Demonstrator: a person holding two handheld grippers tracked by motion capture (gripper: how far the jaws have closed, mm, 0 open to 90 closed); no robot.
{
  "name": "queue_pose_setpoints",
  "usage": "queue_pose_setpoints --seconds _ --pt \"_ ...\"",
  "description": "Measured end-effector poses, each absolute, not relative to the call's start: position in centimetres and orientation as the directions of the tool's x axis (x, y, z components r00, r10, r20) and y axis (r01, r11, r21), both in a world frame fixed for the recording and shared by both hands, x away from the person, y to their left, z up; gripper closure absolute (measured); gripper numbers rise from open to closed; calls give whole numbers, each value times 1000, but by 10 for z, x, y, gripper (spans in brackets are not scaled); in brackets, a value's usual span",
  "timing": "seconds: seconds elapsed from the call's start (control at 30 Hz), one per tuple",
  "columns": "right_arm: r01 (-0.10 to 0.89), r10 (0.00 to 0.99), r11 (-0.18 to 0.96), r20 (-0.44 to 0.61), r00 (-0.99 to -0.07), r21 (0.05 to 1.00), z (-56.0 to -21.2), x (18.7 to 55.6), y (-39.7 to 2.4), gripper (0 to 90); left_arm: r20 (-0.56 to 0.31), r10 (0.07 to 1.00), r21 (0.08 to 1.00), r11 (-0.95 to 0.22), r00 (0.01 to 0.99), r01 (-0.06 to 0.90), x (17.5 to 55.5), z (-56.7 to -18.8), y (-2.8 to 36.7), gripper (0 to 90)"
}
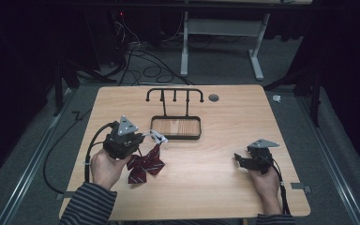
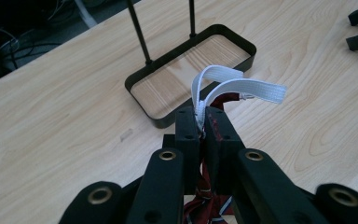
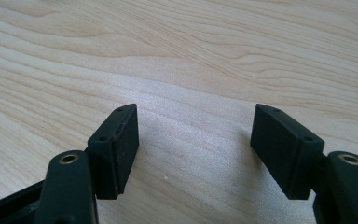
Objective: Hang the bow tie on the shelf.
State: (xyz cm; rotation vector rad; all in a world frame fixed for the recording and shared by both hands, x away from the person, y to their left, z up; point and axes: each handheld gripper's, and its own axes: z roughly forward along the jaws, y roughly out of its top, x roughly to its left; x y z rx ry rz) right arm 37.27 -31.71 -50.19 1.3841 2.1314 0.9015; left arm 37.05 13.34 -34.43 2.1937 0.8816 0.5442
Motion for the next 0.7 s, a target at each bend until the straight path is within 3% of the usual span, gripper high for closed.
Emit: queue_pose_setpoints --seconds 0.7 --pt "627 915 287 -14 -403 724 -502 373 -317 338 202 675 749 -573 709 332 394 -312 110 845"
